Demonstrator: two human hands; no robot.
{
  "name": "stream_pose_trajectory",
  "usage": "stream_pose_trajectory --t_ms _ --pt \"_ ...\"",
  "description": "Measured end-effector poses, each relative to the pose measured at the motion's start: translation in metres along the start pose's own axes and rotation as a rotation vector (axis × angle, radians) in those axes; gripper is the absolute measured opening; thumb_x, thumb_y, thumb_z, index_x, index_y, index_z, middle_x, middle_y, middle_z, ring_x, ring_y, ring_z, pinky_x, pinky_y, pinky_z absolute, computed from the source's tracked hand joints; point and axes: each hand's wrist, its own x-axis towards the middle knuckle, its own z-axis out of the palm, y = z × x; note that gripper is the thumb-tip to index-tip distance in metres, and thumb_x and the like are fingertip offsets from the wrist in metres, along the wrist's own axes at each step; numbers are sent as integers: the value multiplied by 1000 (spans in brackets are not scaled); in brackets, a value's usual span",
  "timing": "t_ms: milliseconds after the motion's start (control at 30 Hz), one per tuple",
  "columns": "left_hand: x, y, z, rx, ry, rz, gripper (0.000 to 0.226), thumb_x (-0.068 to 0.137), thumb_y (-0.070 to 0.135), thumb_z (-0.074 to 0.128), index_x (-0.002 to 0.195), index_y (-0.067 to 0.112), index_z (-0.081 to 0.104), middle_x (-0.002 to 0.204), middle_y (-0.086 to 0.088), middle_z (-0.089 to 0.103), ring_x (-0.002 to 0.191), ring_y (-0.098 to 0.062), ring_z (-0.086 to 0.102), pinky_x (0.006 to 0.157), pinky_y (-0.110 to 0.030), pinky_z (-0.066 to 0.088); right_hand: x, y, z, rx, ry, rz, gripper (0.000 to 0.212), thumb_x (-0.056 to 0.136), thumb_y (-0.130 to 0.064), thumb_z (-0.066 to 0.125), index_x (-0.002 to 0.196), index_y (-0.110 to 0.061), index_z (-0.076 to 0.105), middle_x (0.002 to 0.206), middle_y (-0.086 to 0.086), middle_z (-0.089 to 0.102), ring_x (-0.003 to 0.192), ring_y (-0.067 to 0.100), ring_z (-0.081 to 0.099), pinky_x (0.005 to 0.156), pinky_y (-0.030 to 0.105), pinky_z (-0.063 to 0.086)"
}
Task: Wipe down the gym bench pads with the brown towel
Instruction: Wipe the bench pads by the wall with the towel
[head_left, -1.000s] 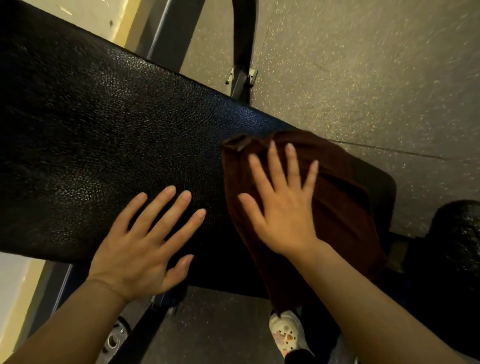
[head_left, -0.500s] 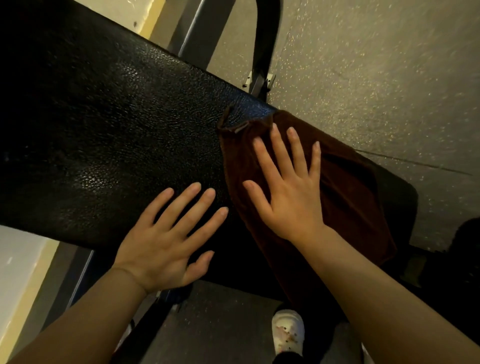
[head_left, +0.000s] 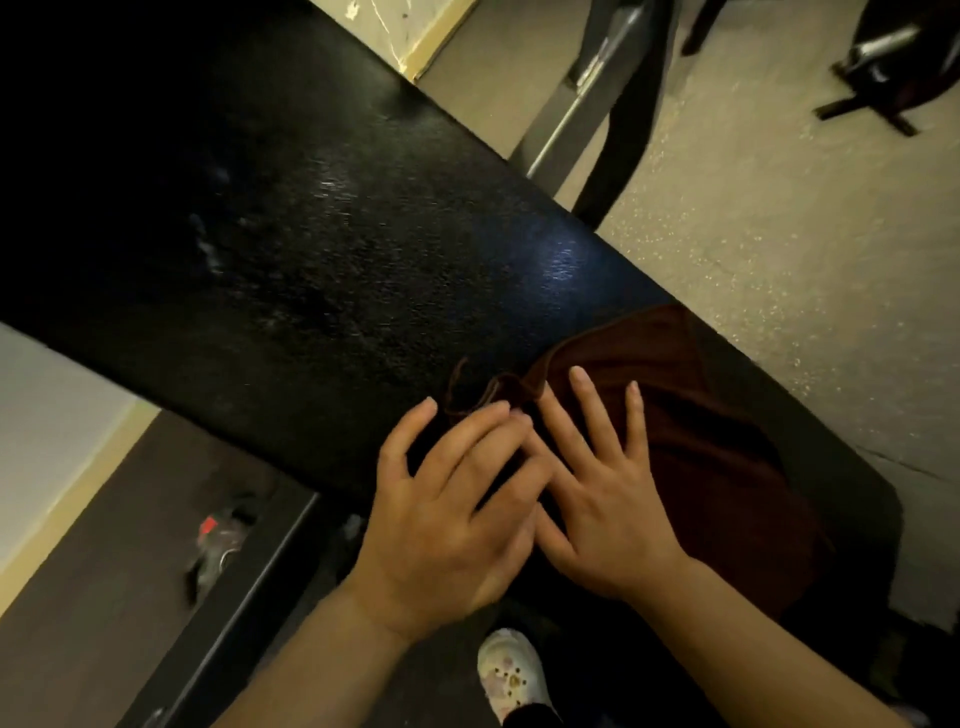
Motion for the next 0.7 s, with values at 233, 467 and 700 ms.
stream_pose_trajectory --t_ms 233,467,700 --pt "-37 -93 -61 95 118 -273 25 94 25 53 119 19 57 132 -5 52 129 -24 49 115 -44 24 81 -72 -7 -24 -7 -150 59 102 -57 21 154 -29 18 162 -1 14 151 32 9 113 69 11" --pt "-46 -171 -104 140 228 -455 27 95 25 49 121 18 55 132 -6 51 128 -26 48 107 -51 32 178 -147 -16 -16 -56 -210 57 103 -57 17 154 -32 15 163 -3 10 153 26 5 115 62 7" --pt "-28 -243 -142 148 302 -453 30 98 29 47 125 17 53 133 -7 51 128 -25 48 113 -40 26 287 -188 -31 58 -24 -162 57 102 -58 10 155 -36 14 165 -8 10 153 20 0 118 59 4"
